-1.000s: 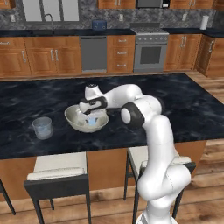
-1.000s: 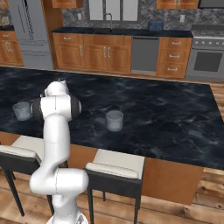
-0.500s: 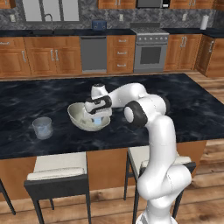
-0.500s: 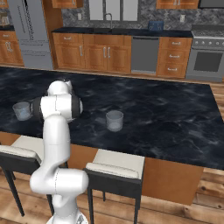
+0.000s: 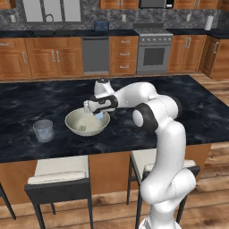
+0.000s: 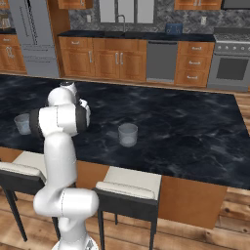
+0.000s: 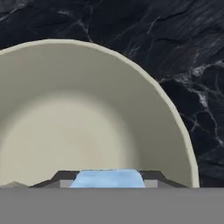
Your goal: There are four ice cubes in the ice bowl. Place two ice cubes in each glass of water.
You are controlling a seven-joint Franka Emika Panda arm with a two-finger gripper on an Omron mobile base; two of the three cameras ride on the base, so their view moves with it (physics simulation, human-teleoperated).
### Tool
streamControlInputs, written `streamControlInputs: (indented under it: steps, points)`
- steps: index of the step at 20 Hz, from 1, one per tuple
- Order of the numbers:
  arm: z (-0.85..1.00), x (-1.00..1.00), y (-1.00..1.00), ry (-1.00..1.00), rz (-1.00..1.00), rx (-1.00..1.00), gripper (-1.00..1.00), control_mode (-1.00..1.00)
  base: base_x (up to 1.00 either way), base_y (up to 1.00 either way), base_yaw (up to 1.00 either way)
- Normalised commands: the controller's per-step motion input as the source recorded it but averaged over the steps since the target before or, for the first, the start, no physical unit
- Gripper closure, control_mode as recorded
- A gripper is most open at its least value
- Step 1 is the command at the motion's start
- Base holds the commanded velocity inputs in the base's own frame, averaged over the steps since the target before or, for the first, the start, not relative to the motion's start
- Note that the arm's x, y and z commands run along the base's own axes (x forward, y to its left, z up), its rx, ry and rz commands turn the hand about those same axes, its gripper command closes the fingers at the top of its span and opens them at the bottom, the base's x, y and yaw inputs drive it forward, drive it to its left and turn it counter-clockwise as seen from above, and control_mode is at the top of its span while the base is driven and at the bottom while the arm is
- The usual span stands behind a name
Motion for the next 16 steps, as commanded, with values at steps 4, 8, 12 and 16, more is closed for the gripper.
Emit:
streamControlInputs:
  steps: [4, 8, 12, 16]
  points:
    - [0.94, -0.33, -0.07, -0.12, -0.12, 0.04, 1.00, -1.00, 0.00, 0.00, 0.00]
    - [0.53, -0.39, -0.37, 0.00, -0.22, 0.00, 1.00, -1.00, 0.00, 0.00, 0.00]
    - [0.33, -0.38, -0.63, 0.10, -0.40, 0.00, 1.00, -1.00, 0.00, 0.00, 0.00]
    - [0.27, -0.29, -0.86, 0.12, -0.36, 0.00, 1.00, -1.00, 0.00, 0.00, 0.00]
